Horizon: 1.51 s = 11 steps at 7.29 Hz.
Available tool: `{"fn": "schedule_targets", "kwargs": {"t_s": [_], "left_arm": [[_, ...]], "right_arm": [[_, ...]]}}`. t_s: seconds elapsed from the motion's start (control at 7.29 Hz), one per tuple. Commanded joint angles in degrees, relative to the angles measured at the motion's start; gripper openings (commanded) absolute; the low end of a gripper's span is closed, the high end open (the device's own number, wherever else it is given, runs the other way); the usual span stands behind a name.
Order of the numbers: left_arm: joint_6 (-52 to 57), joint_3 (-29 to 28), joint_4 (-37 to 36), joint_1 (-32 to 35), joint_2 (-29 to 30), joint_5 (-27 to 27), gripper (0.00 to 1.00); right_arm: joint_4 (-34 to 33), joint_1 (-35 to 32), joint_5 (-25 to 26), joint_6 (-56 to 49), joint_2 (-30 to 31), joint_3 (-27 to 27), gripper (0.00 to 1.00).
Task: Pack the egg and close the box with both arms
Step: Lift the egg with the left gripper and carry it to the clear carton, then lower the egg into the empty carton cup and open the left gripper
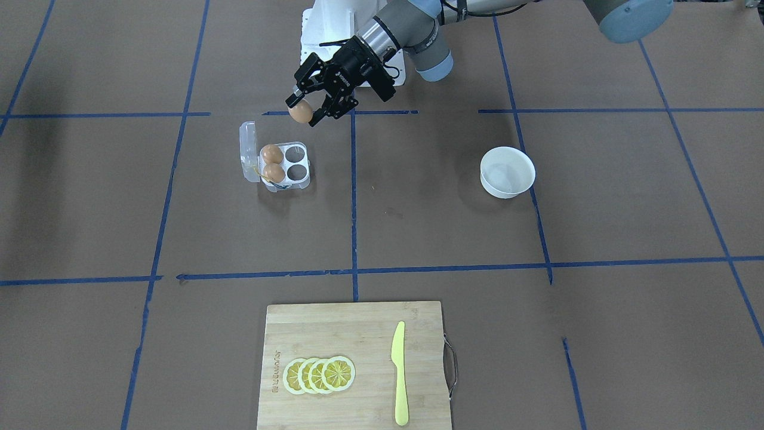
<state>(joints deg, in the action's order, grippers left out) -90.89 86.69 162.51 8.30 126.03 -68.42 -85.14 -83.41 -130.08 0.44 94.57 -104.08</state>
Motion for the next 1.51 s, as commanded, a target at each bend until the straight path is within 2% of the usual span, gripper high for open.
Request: {"fn": "schedule_targets", "kwargs": {"t_s": [0.0, 0.27, 0.69, 1.37], "left_arm": [[-0.86, -0.55, -0.09, 1.01, 0.53, -0.4, 0.32], [-3.83, -2.74, 0.0, 3.29, 1.49, -4.33, 0.31], [-4.65, -7.82, 0.0, 3.3, 4.38, -4.53, 0.31], [-4.04, -10.57, -0.17, 3.21, 5.01, -6.28, 0.32]], "right_arm": [[0.06, 0.0, 0.0, 0.0, 0.0, 0.02, 1.0], [-0.02, 0.0, 0.0, -0.08, 0.0, 0.2, 1.0], [0.06, 0.0, 0.0, -0.08, 0.0, 0.2, 1.0], [-0.02, 0.0, 0.0, -0.08, 0.0, 0.28, 1.0]]}}
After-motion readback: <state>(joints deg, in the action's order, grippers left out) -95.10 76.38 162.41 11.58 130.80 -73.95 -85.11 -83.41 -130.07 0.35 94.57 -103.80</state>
